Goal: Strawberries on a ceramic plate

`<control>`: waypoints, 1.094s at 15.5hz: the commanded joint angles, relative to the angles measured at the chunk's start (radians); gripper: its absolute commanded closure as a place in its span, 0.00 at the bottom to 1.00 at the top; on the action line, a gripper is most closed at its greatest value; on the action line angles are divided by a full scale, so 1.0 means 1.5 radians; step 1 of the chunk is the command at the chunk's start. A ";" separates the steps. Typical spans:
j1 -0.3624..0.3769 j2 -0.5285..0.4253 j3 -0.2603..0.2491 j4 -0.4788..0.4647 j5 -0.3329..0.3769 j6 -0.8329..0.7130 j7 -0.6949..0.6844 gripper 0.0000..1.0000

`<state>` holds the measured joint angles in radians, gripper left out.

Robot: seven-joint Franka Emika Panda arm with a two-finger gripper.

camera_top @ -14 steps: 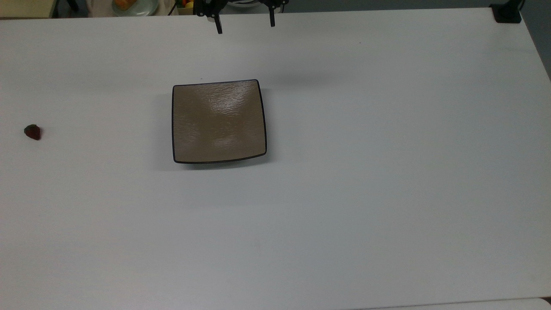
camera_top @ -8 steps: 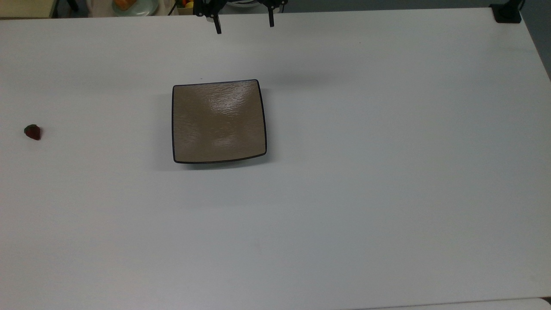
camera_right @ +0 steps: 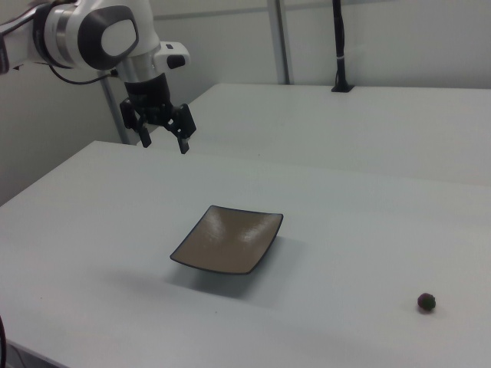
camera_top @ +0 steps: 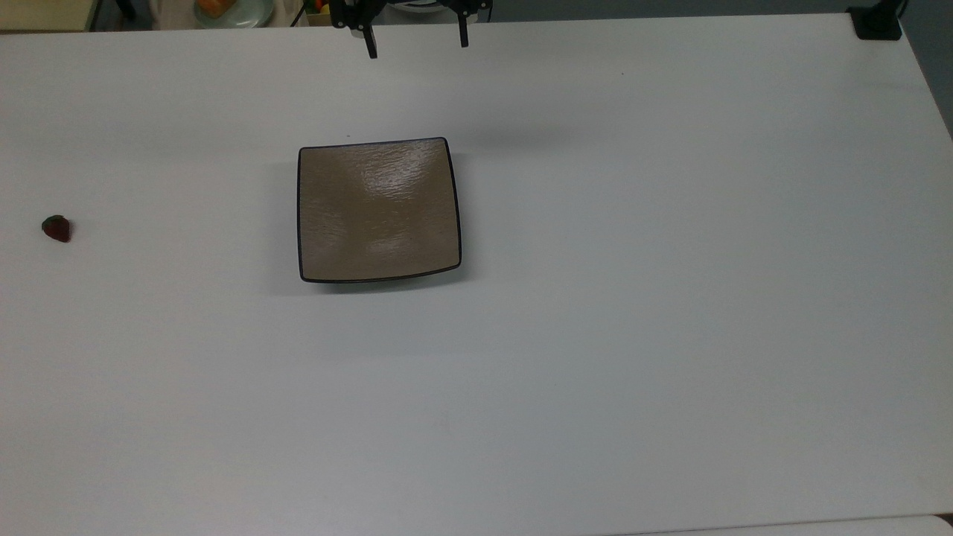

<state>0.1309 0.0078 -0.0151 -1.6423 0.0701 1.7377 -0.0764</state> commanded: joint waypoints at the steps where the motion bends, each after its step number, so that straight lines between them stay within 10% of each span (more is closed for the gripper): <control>1: -0.017 -0.011 0.001 -0.011 -0.004 0.012 0.001 0.00; 17: -0.147 0.001 0.001 -0.008 -0.010 0.017 -0.052 0.00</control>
<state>-0.0356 0.0088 -0.0171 -1.6422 0.0694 1.7377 -0.1294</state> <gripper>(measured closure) 0.000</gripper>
